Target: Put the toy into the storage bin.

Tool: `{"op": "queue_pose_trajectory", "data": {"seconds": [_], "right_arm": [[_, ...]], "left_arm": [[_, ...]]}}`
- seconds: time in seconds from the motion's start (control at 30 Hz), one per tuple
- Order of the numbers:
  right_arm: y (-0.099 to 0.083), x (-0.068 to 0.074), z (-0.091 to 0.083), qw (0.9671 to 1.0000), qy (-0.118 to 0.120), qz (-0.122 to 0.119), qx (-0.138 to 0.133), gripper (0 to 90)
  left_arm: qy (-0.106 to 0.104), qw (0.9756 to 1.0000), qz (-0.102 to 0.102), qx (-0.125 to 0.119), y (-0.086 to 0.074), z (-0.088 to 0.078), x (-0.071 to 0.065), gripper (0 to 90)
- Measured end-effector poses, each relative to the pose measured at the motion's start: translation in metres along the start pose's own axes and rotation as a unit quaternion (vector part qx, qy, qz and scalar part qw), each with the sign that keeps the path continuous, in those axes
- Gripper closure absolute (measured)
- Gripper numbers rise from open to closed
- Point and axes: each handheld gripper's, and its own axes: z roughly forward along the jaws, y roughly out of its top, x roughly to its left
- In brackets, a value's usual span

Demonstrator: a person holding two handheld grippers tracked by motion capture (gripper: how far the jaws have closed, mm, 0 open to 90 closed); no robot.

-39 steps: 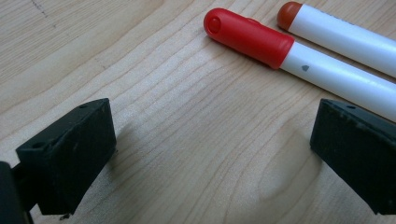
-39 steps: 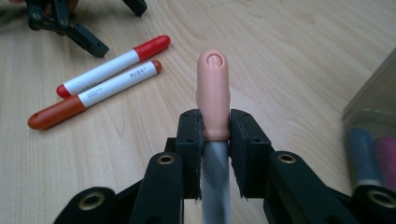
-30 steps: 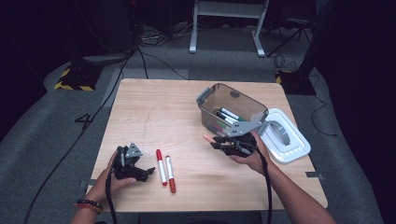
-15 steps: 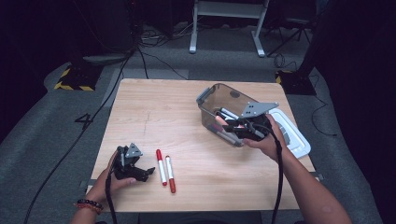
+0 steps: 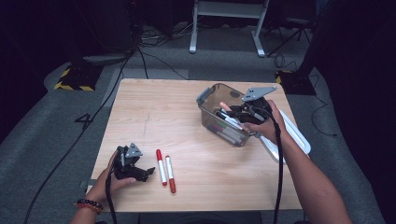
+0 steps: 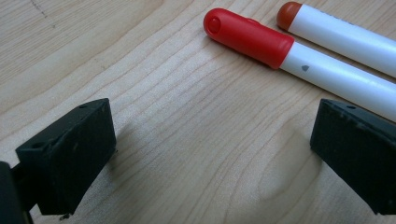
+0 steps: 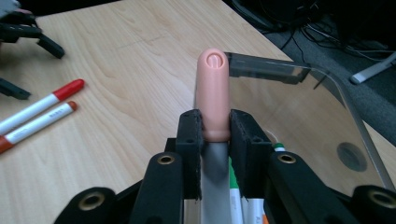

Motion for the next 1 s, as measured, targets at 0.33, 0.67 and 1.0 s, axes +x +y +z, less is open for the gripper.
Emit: {"op": "queue_pose_trajectory", "data": {"seconds": [0.33, 0.67, 1.0], "right_arm": [[-0.005, -0.028, 0.033, 0.9974, 0.002, 0.025, 0.067, 75.0], [-0.011, -0.032, 0.068, 0.9894, 0.017, 0.018, 0.143, 74.9], [-0.012, -0.028, 0.082, 0.9812, 0.032, 0.014, 0.190, 70.6]], "left_arm": [[-0.001, 1.0000, 0.000, 0.000, 0.000, 0.000, 0.000, 0.4], [0.000, 1.0000, 0.000, 0.000, 0.000, 0.000, 0.000, 0.4], [-0.001, 1.0000, 0.000, 0.000, 0.000, 0.000, 0.000, 0.4]]}}
